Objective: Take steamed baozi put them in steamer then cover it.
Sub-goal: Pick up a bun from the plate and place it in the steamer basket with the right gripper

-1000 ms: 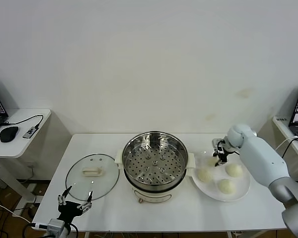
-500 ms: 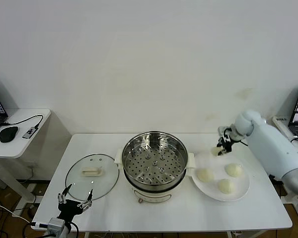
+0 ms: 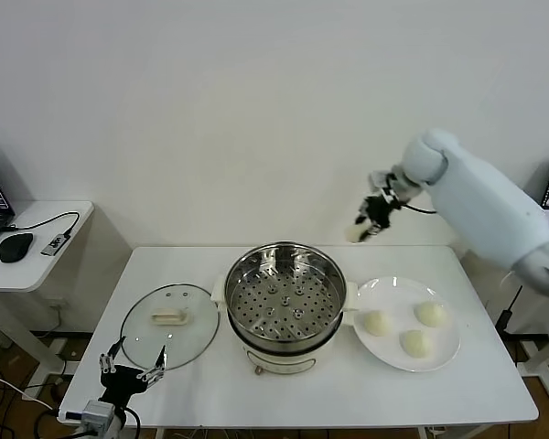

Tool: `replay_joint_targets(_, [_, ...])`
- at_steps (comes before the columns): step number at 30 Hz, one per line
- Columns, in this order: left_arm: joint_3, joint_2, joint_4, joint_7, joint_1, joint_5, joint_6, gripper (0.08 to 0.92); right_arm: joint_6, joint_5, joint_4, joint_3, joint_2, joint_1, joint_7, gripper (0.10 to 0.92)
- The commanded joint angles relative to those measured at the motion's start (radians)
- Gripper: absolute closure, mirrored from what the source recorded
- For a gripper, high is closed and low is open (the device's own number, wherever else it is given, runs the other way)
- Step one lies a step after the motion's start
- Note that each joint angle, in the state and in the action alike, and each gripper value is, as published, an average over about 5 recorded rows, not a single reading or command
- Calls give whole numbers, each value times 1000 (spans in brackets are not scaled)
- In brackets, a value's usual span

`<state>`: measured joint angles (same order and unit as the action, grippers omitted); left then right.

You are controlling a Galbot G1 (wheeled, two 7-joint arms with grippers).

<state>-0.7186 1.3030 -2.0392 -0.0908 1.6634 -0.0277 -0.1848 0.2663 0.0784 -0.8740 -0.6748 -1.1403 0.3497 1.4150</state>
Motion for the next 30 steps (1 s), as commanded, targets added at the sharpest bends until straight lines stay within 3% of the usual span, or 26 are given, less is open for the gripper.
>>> replay_joint_targets(1, [-2, 0, -4, 1, 5, -1, -3, 177, 424, -80, 129, -49, -168, 94, 66, 645])
replay_joint_targets(7, [-8, 2, -3, 6, 17, -4, -1, 177, 554, 35, -74, -77, -141, 69, 14, 643])
replay_joint_targets(15, [-1, 12, -6, 8, 20, -16, -2, 177, 562, 152, -268, -145, -103, 52, -29, 643])
replay_joint_targets(22, [-8, 13, -15, 11, 29, -21, -9, 177, 563, 314, -267, -145, -128, 21, -56, 643])
replay_joint_targets(30, [-8, 16, -10, 14, 32, -17, -17, 177, 563, 360, -139, -131, -180, -11, -83, 643])
